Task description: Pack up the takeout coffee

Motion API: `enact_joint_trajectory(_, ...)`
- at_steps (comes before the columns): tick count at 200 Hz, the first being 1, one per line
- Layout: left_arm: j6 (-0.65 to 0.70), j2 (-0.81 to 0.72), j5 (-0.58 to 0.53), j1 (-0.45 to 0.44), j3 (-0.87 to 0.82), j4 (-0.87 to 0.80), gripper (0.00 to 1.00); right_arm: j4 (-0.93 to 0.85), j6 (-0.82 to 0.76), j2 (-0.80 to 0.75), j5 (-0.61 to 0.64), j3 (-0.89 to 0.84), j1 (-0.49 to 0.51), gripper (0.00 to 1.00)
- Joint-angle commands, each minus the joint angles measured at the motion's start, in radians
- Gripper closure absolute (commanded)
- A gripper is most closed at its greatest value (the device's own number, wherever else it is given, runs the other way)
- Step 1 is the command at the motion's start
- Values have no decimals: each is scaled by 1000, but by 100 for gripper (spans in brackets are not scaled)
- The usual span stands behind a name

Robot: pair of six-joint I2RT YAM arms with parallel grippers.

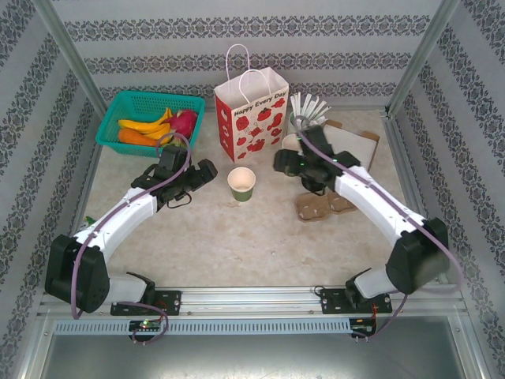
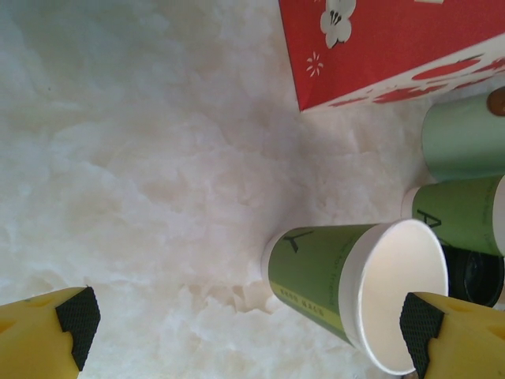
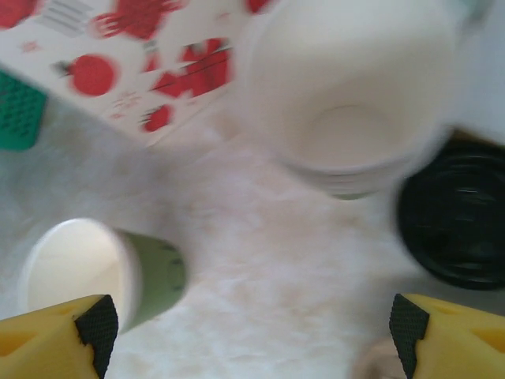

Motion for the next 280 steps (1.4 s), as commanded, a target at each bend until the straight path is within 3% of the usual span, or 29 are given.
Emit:
enact_joint_trajectory(1,-51,-14,-54,-10,-9,49,0,-1,-127,-68,-78,-88,-120,10)
enact_joint_trajectory(34,-83,5,-64,-25,-11,102,0,7,-217,-69,-199,-115,-267,17)
enact_joint_trajectory(74,-96,22,-79,-45,8,86,0,-11,-120,20,-121,-94,-352,22)
enact_joint_trajectory(99,-120,44,-78,-49,20,80,0,19,-129,99,-134,-93,-391,27)
enact_joint_trajectory(153,-133,99,-96,-60,65,48,0,1,-231,250,-171,-9,-392,35)
enact_joint_trajectory(207,-124,149,-88,-70,119,-2,0,-35,-242,348,-111,61,-378,53)
enact_joint_trajectory(280,-129,205,-77,-70,163,-39,0,-67,-261,413,-5,112,-327,63)
